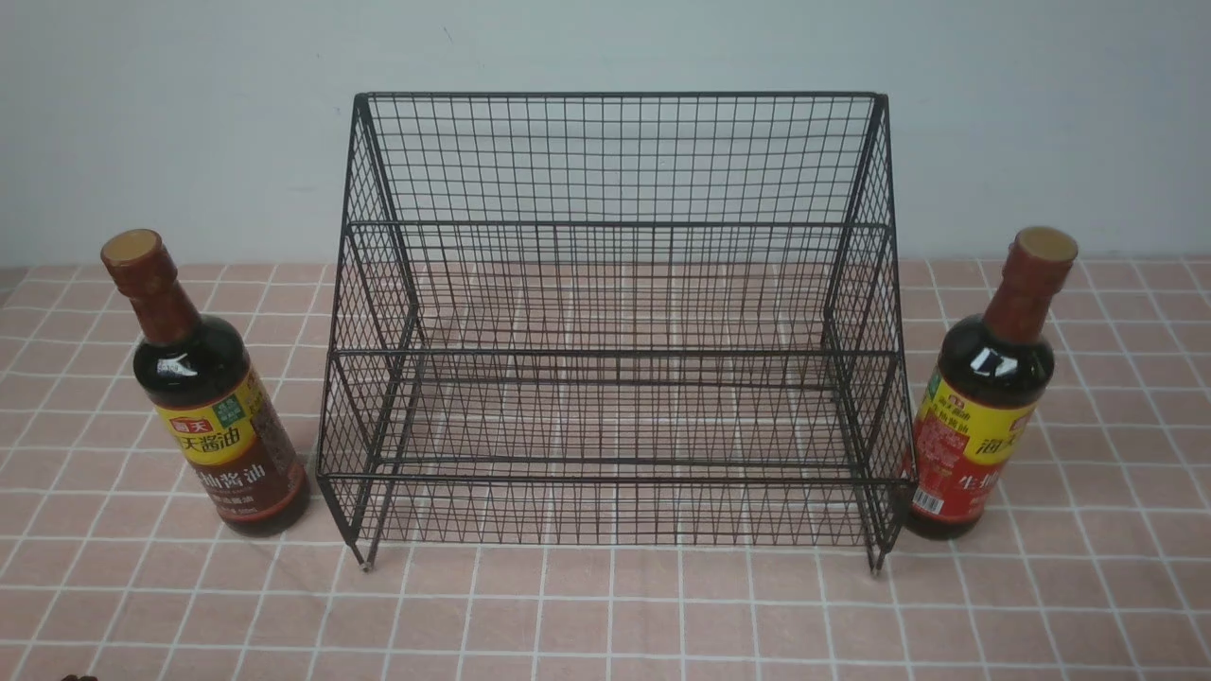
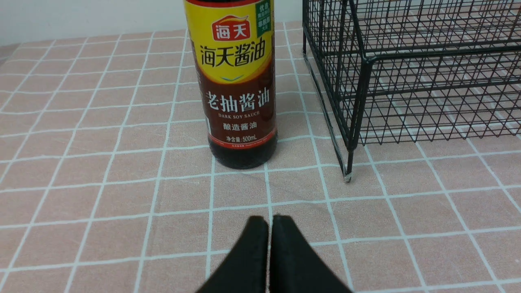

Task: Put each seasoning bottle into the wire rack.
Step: Use the right arm to grab the condiment bottle closest to it

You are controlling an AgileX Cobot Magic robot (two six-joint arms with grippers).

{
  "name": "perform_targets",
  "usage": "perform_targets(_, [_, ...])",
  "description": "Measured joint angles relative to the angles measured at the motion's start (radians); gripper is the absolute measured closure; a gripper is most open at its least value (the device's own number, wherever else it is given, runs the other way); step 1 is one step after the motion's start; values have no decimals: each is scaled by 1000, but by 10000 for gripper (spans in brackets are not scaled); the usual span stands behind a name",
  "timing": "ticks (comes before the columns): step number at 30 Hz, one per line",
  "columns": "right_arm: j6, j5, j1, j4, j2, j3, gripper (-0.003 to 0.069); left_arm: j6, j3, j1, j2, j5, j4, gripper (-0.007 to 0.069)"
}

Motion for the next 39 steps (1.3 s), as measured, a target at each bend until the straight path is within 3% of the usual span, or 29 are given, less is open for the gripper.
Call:
perform_targets(31, [-9,-6,0,-9,0,0,673,0,0,0,0,0,0,631])
perform_targets(33, [-9,-36,0,-14,0,3,673,0,0,0,0,0,0,631])
perform_targets(39, [89,-466,0,110,0,8,673,0,0,0,0,0,0,631])
